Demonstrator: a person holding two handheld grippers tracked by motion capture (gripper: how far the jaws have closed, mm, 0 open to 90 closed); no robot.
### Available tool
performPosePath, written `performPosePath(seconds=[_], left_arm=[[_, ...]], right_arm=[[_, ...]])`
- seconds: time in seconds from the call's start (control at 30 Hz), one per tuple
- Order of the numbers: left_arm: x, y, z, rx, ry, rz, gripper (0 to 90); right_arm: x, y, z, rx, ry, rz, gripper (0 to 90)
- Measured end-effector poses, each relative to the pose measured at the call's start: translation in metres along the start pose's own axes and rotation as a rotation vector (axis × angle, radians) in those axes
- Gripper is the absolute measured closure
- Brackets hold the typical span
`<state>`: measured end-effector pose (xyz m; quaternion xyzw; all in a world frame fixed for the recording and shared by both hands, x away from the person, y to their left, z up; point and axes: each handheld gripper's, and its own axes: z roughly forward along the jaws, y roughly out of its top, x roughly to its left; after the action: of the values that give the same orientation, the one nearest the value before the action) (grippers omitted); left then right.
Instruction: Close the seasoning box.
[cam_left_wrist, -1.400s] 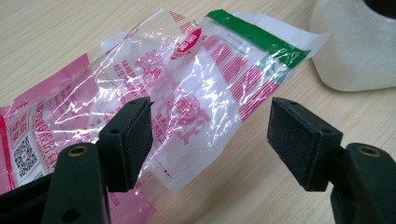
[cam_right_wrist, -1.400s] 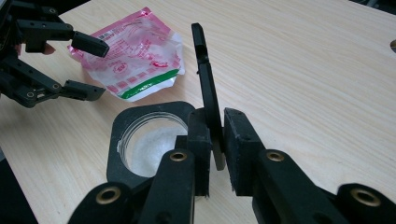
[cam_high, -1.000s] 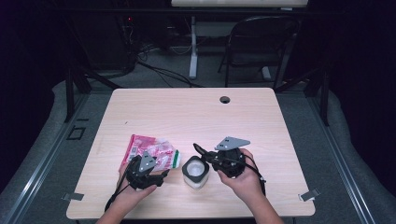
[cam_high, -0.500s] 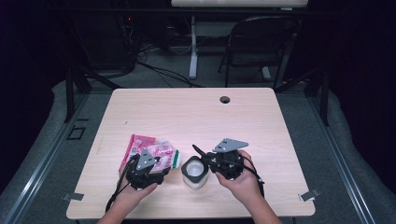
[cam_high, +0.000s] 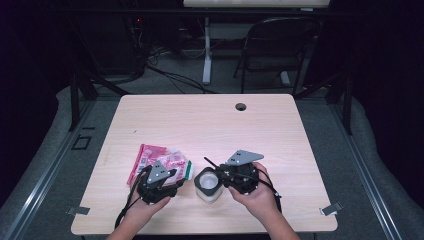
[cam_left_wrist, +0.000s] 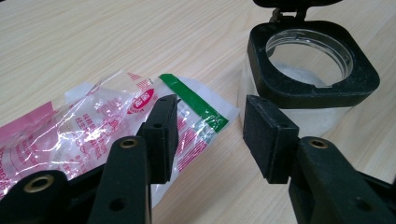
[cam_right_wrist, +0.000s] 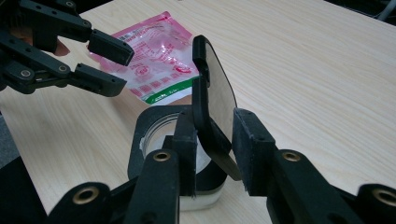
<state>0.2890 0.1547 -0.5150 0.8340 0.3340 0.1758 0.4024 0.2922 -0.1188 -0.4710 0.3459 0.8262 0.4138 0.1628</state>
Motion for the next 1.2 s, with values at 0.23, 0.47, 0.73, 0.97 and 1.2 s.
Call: performPosePath(seconds=[0.23,0.47,0.73,0.97,1.2], left_arm=[[-0.002,0.002,0.001,-0.009,-0.024,0.002,62.2],[-0.003,0.004,0.001,-0.018,-0.050,-0.006,70.5],[-0.006,0.009,0.005,-0.029,-0.066,-0.005,73.6],[-0.011,0.016,0.008,-0.037,-0.084,0.007,77.8],[-0.015,0.020,0.014,-0.035,-0.109,0.015,80.6]], right_arm=[[0.004,-0.001,0.002,-0.003,0.010,-0.018,67.7],[0.008,-0.002,0.004,-0.001,0.017,-0.033,64.3],[0.012,-0.003,0.006,0.003,0.023,-0.043,61.0],[0.016,-0.004,0.008,0.008,0.025,-0.053,58.8],[0.019,-0.004,0.009,0.013,0.034,-0.062,58.1]])
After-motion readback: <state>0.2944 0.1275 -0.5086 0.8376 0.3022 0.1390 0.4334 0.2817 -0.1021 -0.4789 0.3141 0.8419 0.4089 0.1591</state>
